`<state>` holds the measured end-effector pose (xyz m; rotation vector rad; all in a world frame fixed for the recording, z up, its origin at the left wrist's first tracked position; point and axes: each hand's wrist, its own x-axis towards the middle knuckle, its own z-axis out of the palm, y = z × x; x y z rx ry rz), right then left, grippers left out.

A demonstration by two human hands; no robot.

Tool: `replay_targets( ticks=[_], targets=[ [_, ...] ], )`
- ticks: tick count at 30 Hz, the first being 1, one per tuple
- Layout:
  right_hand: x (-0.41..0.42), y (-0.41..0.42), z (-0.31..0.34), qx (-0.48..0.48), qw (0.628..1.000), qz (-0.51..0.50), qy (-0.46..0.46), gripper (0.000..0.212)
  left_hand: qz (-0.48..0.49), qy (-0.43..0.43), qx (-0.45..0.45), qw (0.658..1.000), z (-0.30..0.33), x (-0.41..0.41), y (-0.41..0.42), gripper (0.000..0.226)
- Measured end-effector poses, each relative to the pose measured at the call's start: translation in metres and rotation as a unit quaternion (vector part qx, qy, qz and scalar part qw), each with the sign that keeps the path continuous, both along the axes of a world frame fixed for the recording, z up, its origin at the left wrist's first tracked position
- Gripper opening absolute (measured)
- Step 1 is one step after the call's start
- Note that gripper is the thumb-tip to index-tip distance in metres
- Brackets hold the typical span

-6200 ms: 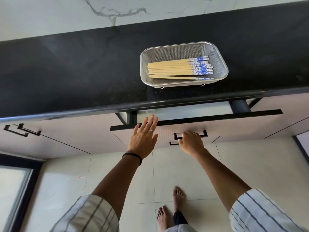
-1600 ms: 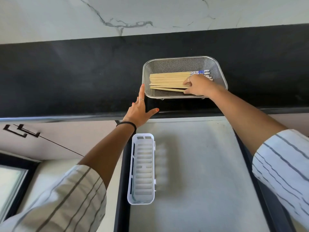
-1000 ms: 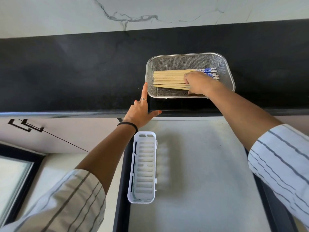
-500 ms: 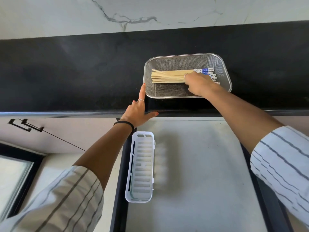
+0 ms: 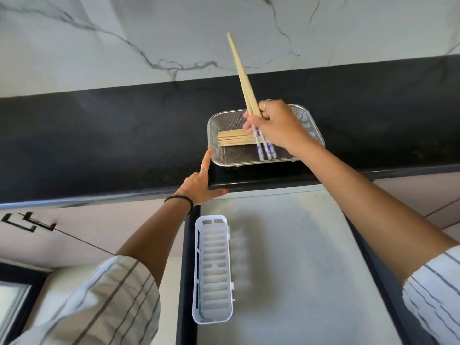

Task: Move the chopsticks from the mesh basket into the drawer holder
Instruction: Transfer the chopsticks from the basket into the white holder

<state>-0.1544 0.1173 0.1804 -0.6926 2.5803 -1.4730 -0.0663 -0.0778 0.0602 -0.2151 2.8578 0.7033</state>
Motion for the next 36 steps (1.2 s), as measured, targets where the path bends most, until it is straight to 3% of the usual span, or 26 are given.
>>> replay_targets(
  ticks=[3,6,18,29,31,34,36],
  targets=[
    [0.034,0.004,-0.006,-0.109,0.980,0.069,-0.154,0.014,-0.008,-0.020,0.000,1.000,0.001,-0.001,-0.004,0.122],
    [0.067,0.008,-0.037,-0.119,0.951,0.111,-0.262,0.015,-0.016,-0.036,-0.003,0.999,0.001,-0.002,-0.008,0.126],
    [0.156,-0.009,-0.166,-0.139,0.869,0.064,-0.470,0.015,-0.048,-0.027,0.000,0.999,0.006,0.003,-0.013,0.128],
    [0.198,-0.050,-0.232,0.038,0.843,-0.041,-0.535,0.005,-0.085,0.011,-0.047,0.995,-0.003,0.004,-0.021,0.132],
    [0.201,-0.061,-0.242,0.065,0.844,-0.061,-0.529,0.003,-0.094,0.031,-0.041,0.994,-0.006,0.007,-0.023,0.130],
    [0.203,-0.074,-0.251,0.138,0.860,-0.076,-0.485,0.008,-0.118,0.081,0.045,0.989,-0.020,0.025,-0.026,0.119],
    [0.203,-0.081,-0.253,0.180,0.871,-0.084,-0.450,0.007,-0.135,0.142,0.034,0.980,-0.040,0.051,-0.029,0.105]
  ],
)
